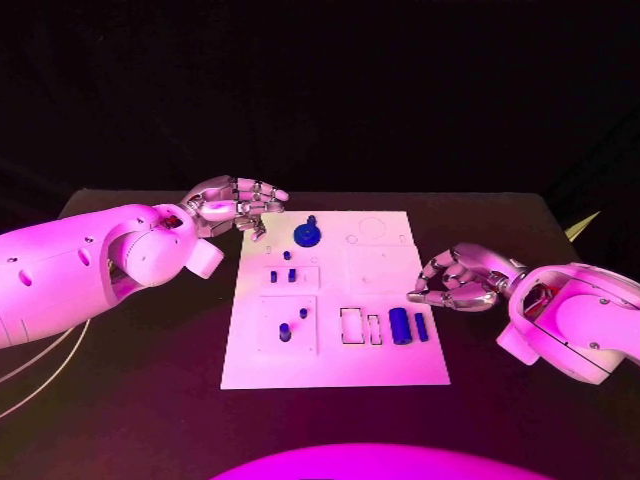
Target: Assemble the parts on the task board
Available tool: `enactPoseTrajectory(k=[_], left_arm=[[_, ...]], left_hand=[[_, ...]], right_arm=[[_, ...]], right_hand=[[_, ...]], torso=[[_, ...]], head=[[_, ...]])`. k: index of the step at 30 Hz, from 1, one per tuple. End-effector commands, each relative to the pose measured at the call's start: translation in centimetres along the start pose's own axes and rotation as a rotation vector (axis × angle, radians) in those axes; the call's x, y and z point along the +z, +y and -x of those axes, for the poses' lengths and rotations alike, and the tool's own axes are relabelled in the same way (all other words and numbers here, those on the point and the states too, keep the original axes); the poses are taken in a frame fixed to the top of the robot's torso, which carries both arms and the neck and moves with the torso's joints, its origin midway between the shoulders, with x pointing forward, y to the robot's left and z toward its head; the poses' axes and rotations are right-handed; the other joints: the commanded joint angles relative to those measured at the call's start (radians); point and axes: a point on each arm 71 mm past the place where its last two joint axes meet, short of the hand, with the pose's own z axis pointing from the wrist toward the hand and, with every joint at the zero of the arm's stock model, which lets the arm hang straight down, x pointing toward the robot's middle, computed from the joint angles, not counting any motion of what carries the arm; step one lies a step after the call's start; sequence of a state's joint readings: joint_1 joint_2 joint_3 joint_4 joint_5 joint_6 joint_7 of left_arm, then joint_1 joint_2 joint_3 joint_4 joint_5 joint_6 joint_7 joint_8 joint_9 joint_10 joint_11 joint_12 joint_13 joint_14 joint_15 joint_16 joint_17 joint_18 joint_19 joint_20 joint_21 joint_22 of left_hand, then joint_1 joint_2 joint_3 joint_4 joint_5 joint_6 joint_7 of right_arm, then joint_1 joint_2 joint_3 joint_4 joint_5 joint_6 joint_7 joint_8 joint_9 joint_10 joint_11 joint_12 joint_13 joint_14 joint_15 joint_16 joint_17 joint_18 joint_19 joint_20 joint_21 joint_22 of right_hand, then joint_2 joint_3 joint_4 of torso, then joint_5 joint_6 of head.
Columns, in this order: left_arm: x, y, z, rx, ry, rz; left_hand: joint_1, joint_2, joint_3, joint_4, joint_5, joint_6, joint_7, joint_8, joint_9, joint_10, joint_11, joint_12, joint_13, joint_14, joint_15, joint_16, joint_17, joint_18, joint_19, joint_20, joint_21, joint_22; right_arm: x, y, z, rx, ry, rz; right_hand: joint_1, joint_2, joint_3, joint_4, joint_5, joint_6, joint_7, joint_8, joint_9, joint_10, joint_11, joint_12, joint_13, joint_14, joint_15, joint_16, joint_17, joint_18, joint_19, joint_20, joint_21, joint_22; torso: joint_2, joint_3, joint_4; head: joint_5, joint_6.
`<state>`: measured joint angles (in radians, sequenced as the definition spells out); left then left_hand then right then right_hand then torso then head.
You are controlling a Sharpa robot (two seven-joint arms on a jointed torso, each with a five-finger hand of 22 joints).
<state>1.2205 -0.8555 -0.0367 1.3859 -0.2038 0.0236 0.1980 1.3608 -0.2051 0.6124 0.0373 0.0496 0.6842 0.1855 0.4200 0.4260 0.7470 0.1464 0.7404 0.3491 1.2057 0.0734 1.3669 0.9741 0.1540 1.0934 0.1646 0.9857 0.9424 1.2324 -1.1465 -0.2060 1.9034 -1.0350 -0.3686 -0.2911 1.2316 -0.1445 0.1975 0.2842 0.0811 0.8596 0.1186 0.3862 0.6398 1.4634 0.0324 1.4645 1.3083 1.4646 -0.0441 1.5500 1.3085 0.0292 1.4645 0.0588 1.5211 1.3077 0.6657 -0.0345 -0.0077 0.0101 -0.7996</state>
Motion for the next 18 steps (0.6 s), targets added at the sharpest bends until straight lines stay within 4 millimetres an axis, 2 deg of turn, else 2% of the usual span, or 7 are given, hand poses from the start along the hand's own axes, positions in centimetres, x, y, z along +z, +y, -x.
enactPoseTrajectory(k=[1, 7, 14, 18], left_arm=[[0.1, 0.0, -0.3, -0.003, 0.017, -0.008], [0.1, 0.0, -0.3, -0.004, 0.019, -0.008], [0.1, 0.0, -0.2, -0.004, 0.018, -0.008], [0.0, 0.0, -0.2, -0.003, 0.016, -0.007]], left_hand=[[-0.004, 0.004, -0.003, 0.005, 0.004, -0.006, 0.030, 0.003, 0.000, -0.004, 0.000, 0.006, -0.001, -0.004, 0.001, 0.004, -0.001, 0.008, -0.006, 0.000, -0.005, -0.001], [-0.004, 0.004, -0.003, 0.006, 0.004, -0.006, 0.029, 0.006, 0.000, -0.005, 0.000, 0.007, -0.002, -0.005, 0.001, 0.004, -0.001, 0.008, -0.006, 0.000, -0.005, -0.001], [-0.004, 0.004, -0.003, 0.006, 0.004, -0.006, 0.029, 0.006, 0.000, -0.005, 0.000, 0.007, -0.002, -0.005, 0.001, 0.004, -0.001, 0.008, -0.006, 0.000, -0.005, -0.001], [-0.004, 0.004, -0.003, 0.006, 0.004, -0.006, 0.029, 0.006, 0.000, -0.005, 0.000, 0.007, -0.002, -0.005, 0.001, 0.004, -0.001, 0.008, -0.006, 0.000, -0.005, -0.001]], right_arm=[[-0.4, -0.9, -0.5, -0.110, 0.009, -0.105], [-0.4, -1.7, -2.1, -0.119, 0.006, -0.162], [0.4, -1.7, -3.8, -0.113, 0.020, -0.179], [0.7, -1.8, -4.4, -0.109, 0.031, -0.189]], right_hand=[[-0.007, 0.000, -0.010, -0.001, 0.007, -0.010, 0.001, -0.010, 0.001, 0.023, 0.006, 0.008, 0.158, 0.098, 0.010, 0.005, 0.223, -0.020, 0.095, 0.006, 0.014, 0.240], [-0.016, -0.003, -0.026, 0.003, 0.020, -0.014, 0.004, -0.018, 0.004, 0.024, 0.010, 0.011, 0.162, 0.100, 0.013, 0.009, 0.231, -0.023, 0.098, 0.009, 0.025, 0.247], [-0.028, -0.004, -0.037, 0.005, 0.020, -0.013, 0.004, -0.020, 0.005, 0.023, 0.010, 0.011, 0.162, 0.100, 0.014, 0.009, 0.231, -0.023, 0.098, 0.011, 0.026, 0.248], [-0.032, -0.002, -0.040, 0.005, 0.020, -0.012, 0.004, -0.020, 0.006, 0.026, 0.010, 0.013, 0.165, 0.100, 0.014, 0.010, 0.234, -0.024, 0.100, 0.011, 0.030, 0.250]], torso=[[-0.004, -0.0026, -0.0051], [-0.003, -0.0030, -0.0039], [-0.002, -0.0021, -0.0025], [-0.002, -0.0027, -0.0045]], head=[[-0.007, -0.002], [-0.009, -0.003], [-0.004, -0.005], [0.001, -0.007]])
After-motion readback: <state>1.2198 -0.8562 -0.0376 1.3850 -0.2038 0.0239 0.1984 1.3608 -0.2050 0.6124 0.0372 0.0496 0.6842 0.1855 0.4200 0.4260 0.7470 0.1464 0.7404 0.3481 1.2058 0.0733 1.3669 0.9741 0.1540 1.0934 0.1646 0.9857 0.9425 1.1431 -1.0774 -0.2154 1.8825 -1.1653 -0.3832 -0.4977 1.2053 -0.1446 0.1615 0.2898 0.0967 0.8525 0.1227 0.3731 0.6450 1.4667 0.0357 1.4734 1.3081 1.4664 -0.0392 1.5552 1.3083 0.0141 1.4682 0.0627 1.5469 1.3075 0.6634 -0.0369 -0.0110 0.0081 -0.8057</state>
